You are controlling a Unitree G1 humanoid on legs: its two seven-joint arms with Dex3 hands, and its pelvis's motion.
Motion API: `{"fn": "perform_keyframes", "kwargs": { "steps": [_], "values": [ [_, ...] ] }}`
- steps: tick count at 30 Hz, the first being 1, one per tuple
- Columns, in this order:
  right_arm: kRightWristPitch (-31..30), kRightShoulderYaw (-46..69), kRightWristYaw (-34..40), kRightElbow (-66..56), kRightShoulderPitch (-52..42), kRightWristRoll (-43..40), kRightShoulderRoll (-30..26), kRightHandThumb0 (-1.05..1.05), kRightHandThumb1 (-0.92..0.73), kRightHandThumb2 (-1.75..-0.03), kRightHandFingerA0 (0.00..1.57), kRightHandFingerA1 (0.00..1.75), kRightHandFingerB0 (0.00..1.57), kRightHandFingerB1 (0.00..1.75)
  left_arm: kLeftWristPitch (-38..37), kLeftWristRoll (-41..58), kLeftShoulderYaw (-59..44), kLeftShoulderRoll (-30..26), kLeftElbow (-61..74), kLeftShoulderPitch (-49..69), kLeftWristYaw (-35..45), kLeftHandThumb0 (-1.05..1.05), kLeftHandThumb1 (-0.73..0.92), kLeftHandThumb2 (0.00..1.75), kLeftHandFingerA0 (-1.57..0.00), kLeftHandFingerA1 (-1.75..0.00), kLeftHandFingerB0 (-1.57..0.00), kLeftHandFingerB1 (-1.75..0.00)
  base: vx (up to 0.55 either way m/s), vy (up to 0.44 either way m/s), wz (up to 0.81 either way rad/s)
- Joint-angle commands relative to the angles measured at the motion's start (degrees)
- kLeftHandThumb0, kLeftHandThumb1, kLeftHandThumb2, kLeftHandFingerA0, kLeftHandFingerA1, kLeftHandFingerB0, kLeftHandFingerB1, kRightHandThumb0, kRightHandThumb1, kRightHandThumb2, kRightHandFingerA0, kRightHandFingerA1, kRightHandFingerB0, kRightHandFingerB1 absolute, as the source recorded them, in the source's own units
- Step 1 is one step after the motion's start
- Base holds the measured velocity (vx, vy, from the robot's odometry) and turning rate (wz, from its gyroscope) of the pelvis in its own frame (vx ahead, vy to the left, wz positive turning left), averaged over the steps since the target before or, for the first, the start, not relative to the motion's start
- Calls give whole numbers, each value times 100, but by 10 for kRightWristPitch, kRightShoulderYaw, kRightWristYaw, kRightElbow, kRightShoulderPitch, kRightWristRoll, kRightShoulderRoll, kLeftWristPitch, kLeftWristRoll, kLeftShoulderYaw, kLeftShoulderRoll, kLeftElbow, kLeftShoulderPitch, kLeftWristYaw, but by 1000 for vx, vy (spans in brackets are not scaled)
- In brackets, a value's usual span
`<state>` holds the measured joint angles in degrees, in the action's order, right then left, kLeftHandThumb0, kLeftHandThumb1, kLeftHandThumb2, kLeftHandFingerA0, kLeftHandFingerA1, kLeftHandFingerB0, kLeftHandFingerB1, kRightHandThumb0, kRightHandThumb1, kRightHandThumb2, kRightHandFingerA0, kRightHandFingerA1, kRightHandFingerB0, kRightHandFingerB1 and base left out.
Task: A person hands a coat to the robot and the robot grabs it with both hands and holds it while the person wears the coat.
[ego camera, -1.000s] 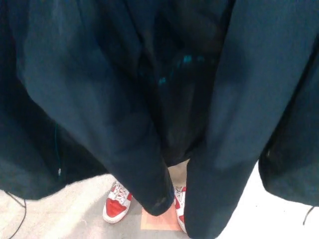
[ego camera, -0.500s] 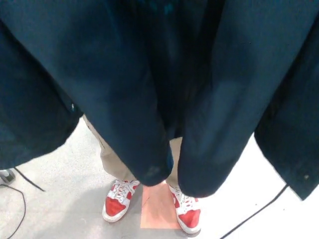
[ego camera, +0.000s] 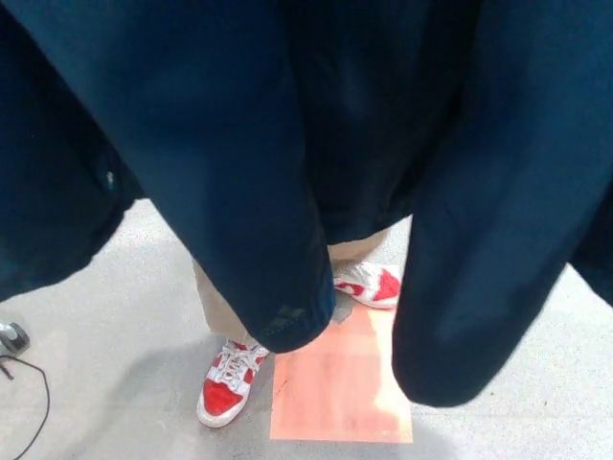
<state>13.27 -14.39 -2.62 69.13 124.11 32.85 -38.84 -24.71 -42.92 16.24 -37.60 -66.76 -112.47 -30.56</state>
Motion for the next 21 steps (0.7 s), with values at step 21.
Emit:
{"fn": "perform_keyframes", "kwargs": {
  "steps": [21],
  "values": [
    [-56,-100,82,85,99,84,-42,-36,-61,-101,113,130,90,104,103,-39,71,-48,-102,-144,12,-37,71,61,-89,-175,-66,-166,0,0,0]
  ]
}}
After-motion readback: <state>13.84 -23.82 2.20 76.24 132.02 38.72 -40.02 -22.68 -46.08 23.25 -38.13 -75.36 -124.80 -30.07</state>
